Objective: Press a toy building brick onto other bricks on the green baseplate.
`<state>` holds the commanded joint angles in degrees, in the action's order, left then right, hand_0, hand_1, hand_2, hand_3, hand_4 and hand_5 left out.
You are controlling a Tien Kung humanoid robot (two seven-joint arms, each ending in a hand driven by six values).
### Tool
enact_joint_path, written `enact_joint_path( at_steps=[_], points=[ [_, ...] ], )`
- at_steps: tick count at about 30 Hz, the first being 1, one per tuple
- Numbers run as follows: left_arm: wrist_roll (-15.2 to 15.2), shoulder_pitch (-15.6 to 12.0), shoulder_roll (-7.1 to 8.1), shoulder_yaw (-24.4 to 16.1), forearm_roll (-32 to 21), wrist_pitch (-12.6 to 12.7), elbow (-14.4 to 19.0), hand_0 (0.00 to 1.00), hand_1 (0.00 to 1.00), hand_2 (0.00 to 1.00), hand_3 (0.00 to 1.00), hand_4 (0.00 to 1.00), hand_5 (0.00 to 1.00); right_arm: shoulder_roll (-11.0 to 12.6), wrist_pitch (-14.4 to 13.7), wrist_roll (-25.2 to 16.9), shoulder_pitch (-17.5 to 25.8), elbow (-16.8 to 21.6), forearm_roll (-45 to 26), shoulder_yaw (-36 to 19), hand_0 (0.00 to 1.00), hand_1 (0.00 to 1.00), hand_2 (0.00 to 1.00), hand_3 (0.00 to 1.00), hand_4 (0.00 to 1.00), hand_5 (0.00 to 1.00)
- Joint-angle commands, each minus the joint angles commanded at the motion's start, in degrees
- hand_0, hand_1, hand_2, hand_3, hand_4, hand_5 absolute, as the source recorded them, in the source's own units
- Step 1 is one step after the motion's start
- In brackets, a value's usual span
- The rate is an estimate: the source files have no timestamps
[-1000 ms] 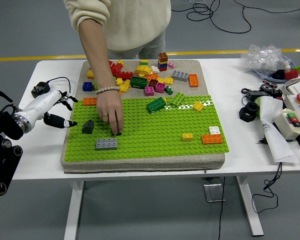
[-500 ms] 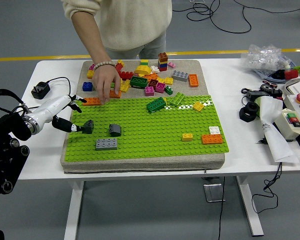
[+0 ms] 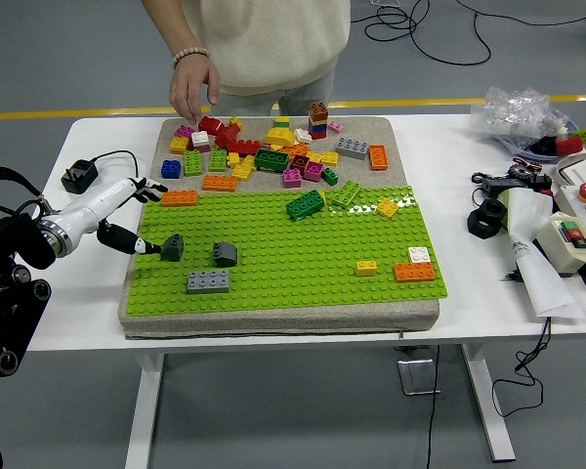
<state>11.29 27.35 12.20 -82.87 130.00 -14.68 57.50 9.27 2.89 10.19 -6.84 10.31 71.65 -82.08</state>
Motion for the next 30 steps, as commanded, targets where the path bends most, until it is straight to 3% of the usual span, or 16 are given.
enact_joint_path(
  at_steps=[5,6,17,18,23,24,29,30],
  points=[
    [0.0,0.0,-0.12,0.1,0.0,1.3,-0.1,0.844,0.745,0.614,0.759,0.699,0.002,0.0,0.1,0.0,0.1,0.0,0.0,-0.1,0.787,0.721,0.763,0.769,0.998,0.692],
    [0.0,0.1,-0.13,0.1,0.0,1.5,-0.1,0.799,0.684,0.555,0.628,0.495,0.002,0.0,0.1,0.0,0.1,0.0,0.0,-0.1,0.787,0.721,0.762,0.767,0.998,0.691],
    [0.2,0.1,-0.11,-0.2,0.0,1.6,-0.1,0.786,0.656,0.547,0.605,0.472,0.002,0.0,0.1,0.0,0.0,0.0,0.1,-0.2,0.787,0.721,0.76,0.768,0.998,0.691],
    [0.3,0.1,-0.09,-0.2,0.0,1.4,-0.1,0.813,0.683,0.57,0.637,0.512,0.002,0.0,0.1,0.0,0.0,0.0,0.1,-0.2,0.787,0.721,0.76,0.767,0.998,0.692],
    [0.8,0.1,-0.07,-0.4,0.0,0.4,0.0,0.813,0.683,0.57,0.637,0.512,0.002,0.0,0.2,0.0,0.1,0.0,0.2,-0.2,0.787,0.721,0.76,0.767,0.998,0.692],
    [0.9,0.1,-0.08,-0.4,0.0,0.3,0.0,0.843,0.754,0.664,0.807,0.764,0.002,0.0,0.2,0.0,0.1,0.0,0.2,-0.2,0.787,0.721,0.761,0.767,0.998,0.691],
    [1.2,0.1,-0.09,-0.4,0.0,0.0,0.0,0.843,0.754,0.664,0.807,0.764,0.002,0.0,0.2,0.0,0.1,0.0,0.3,-0.2,0.787,0.721,0.761,0.767,0.998,0.691],
    [1.2,0.1,-0.09,-0.4,0.0,0.0,0.0,0.874,0.774,0.757,0.833,0.88,0.037,0.0,0.2,0.0,0.1,0.0,0.3,-0.3,0.787,0.721,0.761,0.767,0.998,0.692]
  ],
)
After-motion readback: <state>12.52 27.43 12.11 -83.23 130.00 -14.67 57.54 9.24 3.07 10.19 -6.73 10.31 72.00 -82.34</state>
